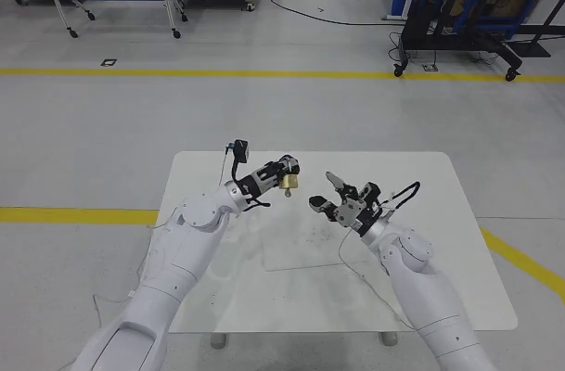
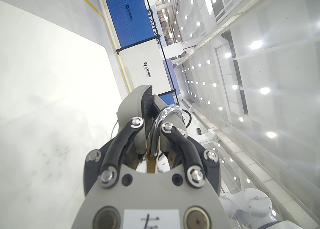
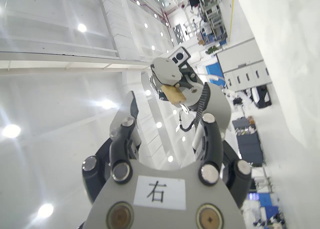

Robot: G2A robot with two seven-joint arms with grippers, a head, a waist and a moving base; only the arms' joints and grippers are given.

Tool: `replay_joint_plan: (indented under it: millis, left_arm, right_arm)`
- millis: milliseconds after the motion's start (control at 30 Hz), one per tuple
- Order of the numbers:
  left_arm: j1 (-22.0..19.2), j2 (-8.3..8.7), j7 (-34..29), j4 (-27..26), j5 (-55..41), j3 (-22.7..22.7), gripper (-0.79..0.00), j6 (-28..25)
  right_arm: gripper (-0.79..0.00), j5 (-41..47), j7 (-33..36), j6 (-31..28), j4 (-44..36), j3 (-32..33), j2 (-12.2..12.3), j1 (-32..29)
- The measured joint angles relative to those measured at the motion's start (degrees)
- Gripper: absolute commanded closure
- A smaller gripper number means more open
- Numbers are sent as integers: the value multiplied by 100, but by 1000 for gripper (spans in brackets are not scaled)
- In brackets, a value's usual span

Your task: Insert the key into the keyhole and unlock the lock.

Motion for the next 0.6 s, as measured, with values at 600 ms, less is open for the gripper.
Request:
replay_joint_plan:
  millis: [600]
  left_arm:
    - [-619, -113, -964, 656, 3816, 1488, -271, 1589]
  right_arm:
    - [-785, -571, -1348, -1173, -557, 574, 37, -465]
